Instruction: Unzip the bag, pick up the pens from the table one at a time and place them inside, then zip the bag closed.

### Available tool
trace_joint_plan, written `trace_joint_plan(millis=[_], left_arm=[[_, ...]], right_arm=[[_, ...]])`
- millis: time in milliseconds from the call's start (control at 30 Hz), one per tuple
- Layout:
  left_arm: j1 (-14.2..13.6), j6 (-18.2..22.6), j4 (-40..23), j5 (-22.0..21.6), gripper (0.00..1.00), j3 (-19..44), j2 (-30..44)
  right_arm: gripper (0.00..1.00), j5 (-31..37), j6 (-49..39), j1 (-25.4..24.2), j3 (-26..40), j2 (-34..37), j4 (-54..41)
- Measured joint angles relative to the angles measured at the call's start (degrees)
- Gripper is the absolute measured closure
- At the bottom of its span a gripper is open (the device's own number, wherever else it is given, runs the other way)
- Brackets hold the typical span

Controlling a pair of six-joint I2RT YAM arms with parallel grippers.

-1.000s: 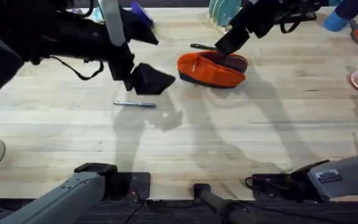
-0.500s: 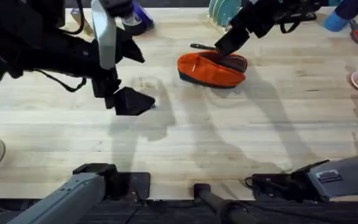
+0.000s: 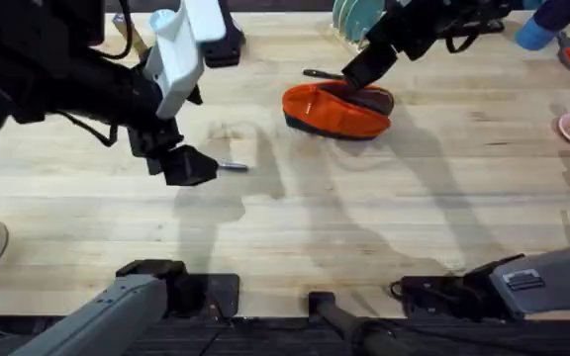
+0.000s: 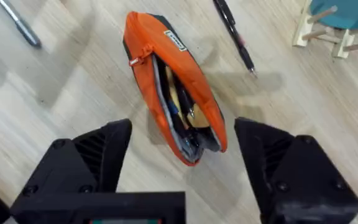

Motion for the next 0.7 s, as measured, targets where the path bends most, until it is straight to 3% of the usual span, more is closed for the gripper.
trace_joint_plan(millis=[700], left_arm=[[0.00, 0.80, 1.46, -1.27, 0.004, -2.12, 14.69]], right_arm=[[0.005, 0.00, 0.00, 0.00, 0.00, 0.00, 0.00]])
